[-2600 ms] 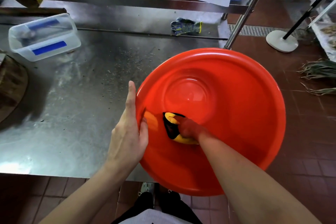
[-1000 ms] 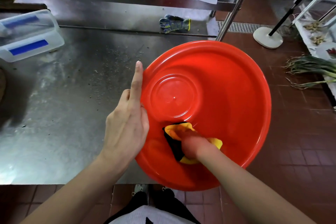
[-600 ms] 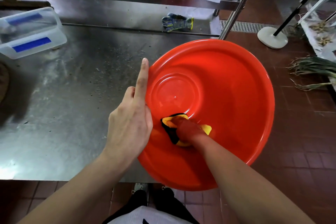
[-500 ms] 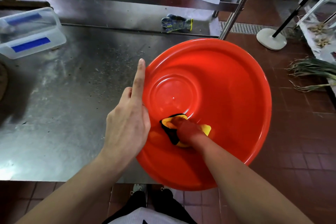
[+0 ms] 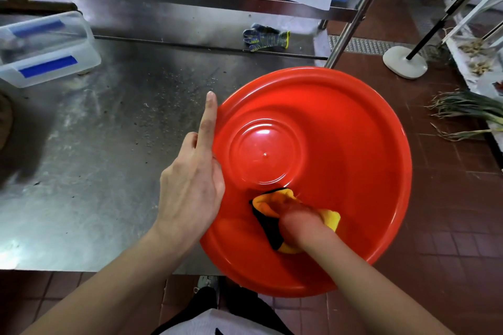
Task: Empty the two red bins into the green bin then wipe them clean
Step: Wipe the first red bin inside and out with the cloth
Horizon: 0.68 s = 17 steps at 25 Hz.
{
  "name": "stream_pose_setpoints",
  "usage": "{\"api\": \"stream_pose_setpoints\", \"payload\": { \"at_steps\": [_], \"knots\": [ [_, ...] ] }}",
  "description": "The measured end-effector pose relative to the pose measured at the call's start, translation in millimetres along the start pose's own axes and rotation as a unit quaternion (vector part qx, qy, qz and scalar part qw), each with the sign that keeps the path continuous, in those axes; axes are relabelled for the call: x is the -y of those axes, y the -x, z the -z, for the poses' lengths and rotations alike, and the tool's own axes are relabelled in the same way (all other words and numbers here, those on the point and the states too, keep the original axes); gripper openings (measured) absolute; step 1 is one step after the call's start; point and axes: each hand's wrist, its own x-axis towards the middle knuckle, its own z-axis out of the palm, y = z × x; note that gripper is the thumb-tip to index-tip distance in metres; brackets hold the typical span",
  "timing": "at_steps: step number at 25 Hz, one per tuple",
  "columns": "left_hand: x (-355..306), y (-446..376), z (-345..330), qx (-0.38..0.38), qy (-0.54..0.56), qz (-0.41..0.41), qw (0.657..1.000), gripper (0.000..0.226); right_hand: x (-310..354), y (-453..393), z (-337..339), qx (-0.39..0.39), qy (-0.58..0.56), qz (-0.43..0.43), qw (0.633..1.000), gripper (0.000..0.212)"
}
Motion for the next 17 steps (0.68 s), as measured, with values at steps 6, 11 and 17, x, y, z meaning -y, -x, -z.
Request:
{"api": "stream_pose_setpoints", "payload": {
  "at_steps": [6,11,17],
  "knots": [
    [4,-13,1,0.007,0.009,-0.007,1.000,0.092,11,98,13,-0.016,0.097,0.014,0.995,0.059],
    [14,-46,18,0.029,-0.041,-0.032,0.998,0.097,37,114,20,-0.044,0.107,0.049,0.992,0.057],
    [6,-66,25,0.064,-0.065,-0.076,0.993,0.097,53,36,21,0.010,0.043,-0.010,0.999,0.064]
  ]
}}
